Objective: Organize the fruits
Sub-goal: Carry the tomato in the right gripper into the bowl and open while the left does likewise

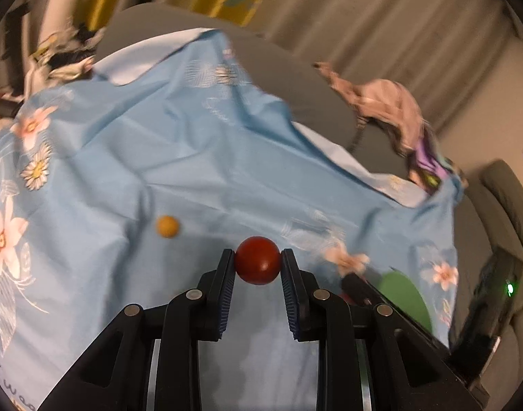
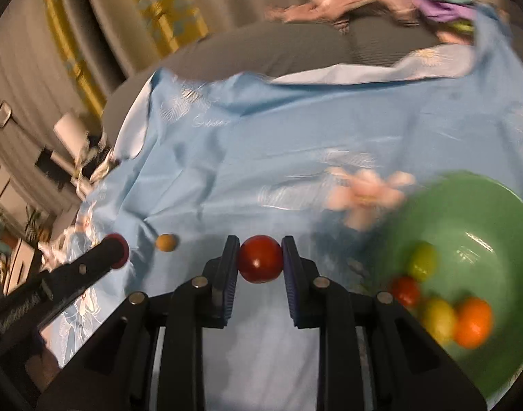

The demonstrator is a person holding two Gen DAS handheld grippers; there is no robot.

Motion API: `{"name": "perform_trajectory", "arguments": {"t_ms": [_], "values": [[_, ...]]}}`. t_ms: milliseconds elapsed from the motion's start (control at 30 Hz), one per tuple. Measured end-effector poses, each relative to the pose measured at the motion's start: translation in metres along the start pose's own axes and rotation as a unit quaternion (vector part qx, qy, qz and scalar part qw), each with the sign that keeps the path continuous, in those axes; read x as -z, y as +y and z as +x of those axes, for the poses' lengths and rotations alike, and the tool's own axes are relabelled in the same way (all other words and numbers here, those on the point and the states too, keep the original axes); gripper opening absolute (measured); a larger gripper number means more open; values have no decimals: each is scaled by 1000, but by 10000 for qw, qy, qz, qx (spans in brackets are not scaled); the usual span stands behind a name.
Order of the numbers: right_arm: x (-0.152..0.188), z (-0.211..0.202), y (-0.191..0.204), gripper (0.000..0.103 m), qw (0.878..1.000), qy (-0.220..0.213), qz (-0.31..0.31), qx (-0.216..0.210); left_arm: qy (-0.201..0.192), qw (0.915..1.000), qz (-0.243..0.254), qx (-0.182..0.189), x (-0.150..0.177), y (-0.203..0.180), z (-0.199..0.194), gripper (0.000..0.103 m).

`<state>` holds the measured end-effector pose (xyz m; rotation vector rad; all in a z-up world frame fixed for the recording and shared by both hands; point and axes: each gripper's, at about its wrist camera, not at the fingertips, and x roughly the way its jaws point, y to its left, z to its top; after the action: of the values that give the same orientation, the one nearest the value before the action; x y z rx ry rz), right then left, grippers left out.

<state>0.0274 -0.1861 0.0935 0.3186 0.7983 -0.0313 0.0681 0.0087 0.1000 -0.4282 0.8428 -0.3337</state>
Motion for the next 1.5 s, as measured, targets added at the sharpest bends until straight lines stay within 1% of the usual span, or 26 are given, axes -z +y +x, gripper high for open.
{"name": "perform_trajectory", "arguments": {"t_ms": [67, 133, 200, 267, 367, 433, 500, 567, 600, 700, 767, 833, 933, 1067, 1133, 1500], "values": [[12, -21, -15, 26, 9993, -203, 111, 290, 4, 9998, 138, 116, 8, -13, -2, 26], [22, -38, -34, 26, 9983, -292, 228, 447, 86, 9993, 279, 249, 15, -28, -1, 26], [24, -50, -49, 26, 9973, -446, 351, 473, 127, 9980, 513, 357, 22, -46, 1, 26], [21, -59, -59, 26, 9960, -611, 434, 483, 114, 9972, 645, 371, 26, -58, 1, 26], [19, -76, -79, 26, 9938, -837, 593, 421, 144, 9945, 905, 505, 32, -82, 4, 26], [21, -80, -88, 26, 9931, -830, 695, 442, 154, 9920, 1111, 582, 37, -99, 6, 26], [22, -83, -97, 26, 9918, -793, 788, 610, 173, 9902, 1214, 668, 43, -116, 9, 26], [21, -83, -106, 26, 9899, -815, 875, 763, 303, 9870, 1331, 847, 50, -130, 14, 26], [23, -83, -110, 26, 9894, -805, 930, 775, 373, 9851, 1401, 923, 54, -137, 18, 26], [25, -87, -126, 26, 9870, -805, 1106, 849, 461, 9816, 1589, 956, 64, -155, 27, 26], [26, -91, -136, 26, 9856, -833, 1159, 901, 545, 9804, 1615, 985, 70, -165, 33, 26], [28, -95, -145, 26, 9841, -849, 1294, 876, 615, 9765, 1755, 1092, 77, -174, 36, 26], [31, -94, -156, 27, 9834, -790, 1437, 780, 726, 9734, 1890, 1077, 86, -184, 44, 26], [33, -92, -162, 27, 9812, -723, 1515, 954, 888, 9715, 1930, 1051, 94, -189, 55, 25], [33, -91, -166, 27, 9807, -709, 1571, 927, 952, 9703, 1950, 1071, 95, -190, 57, 25], [33, -85, -171, 28, 9792, -540, 1598, 1128, 1148, 9696, 1900, 1031, 100, -189, 68, 25]]}}
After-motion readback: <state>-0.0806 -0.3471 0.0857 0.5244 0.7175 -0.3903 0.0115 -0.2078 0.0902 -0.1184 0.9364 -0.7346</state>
